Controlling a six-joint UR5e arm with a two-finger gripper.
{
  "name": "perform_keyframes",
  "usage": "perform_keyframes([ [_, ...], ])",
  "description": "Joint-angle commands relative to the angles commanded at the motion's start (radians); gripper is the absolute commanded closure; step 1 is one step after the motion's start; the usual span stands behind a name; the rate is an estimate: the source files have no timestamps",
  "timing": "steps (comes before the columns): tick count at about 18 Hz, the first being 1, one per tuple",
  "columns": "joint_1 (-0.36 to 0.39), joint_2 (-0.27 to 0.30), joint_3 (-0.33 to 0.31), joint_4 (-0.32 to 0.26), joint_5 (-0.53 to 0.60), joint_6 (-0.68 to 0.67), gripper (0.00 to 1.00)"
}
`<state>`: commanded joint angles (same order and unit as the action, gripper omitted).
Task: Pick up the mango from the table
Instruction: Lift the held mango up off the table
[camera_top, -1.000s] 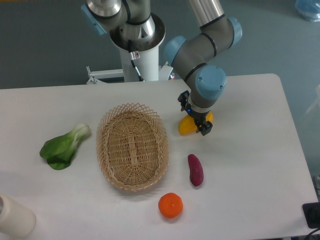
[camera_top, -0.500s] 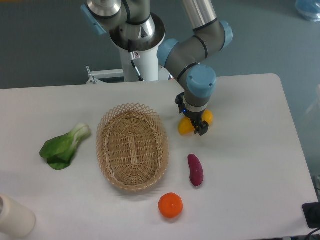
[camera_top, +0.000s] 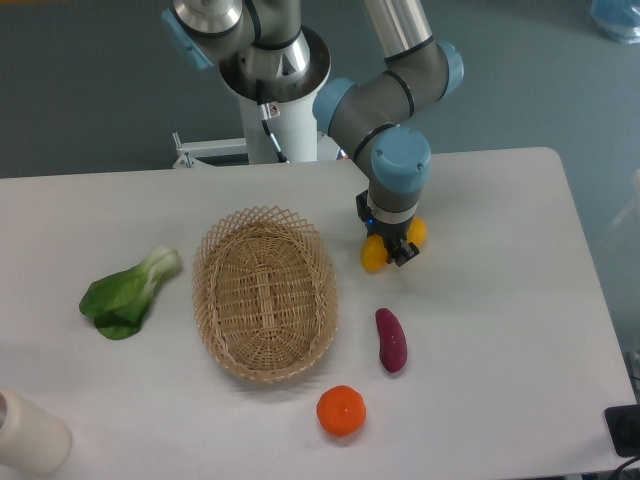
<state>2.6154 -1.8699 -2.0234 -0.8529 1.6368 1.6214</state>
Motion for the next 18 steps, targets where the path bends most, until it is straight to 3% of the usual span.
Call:
perform_keyframes([
  [15,0.047,-0.003,0.19,-0.023,-0.017,-0.017,0.66],
  [18,0.066,-0.014,0.238,-0.026,-0.079,-0.02,0.66],
])
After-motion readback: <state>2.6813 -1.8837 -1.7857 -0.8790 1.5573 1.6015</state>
